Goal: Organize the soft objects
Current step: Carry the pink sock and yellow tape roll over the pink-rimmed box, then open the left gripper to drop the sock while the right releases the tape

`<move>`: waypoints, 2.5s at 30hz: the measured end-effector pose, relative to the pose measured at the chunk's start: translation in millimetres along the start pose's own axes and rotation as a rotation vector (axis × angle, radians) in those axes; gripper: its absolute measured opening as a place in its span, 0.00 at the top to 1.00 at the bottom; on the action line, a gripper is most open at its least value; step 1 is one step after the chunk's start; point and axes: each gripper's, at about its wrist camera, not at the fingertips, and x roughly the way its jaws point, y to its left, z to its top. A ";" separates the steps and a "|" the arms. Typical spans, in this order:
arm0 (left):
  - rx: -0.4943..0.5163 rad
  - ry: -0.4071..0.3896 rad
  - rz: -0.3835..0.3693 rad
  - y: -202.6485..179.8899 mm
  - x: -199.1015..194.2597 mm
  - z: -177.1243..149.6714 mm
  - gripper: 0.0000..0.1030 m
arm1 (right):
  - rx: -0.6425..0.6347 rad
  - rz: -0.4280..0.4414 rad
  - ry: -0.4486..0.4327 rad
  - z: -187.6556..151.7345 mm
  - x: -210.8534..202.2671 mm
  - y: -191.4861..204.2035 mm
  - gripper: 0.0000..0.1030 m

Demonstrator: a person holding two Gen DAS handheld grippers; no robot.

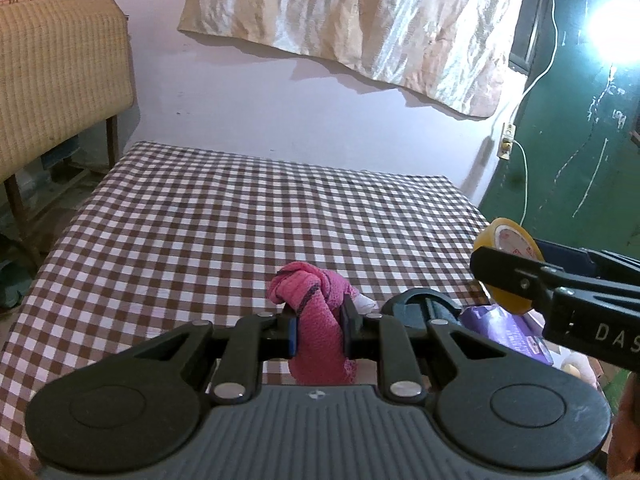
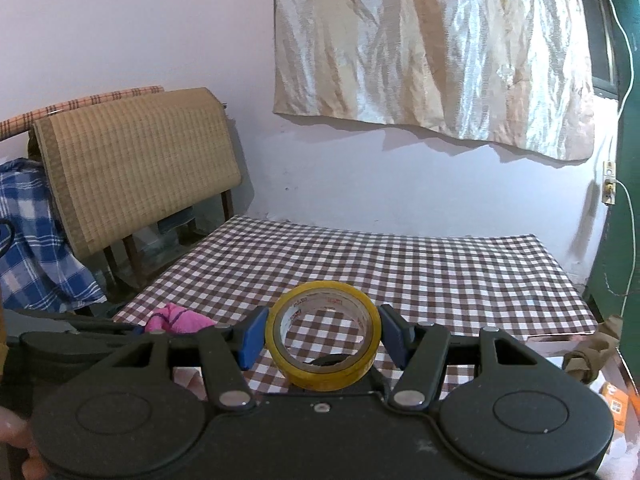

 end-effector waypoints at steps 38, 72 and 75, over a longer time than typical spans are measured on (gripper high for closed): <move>0.091 0.029 -0.138 -75.1 46.2 14.6 0.79 | 0.072 -0.136 -0.015 -6.3 -29.8 -86.4 0.31; 0.206 0.156 -0.412 -209.4 136.8 -6.6 0.79 | 0.293 -0.341 0.047 -54.1 -48.3 -247.1 0.31; 0.217 0.171 -0.435 -217.8 143.3 -12.7 0.79 | 0.314 -0.342 0.059 -60.7 -46.9 -256.3 0.31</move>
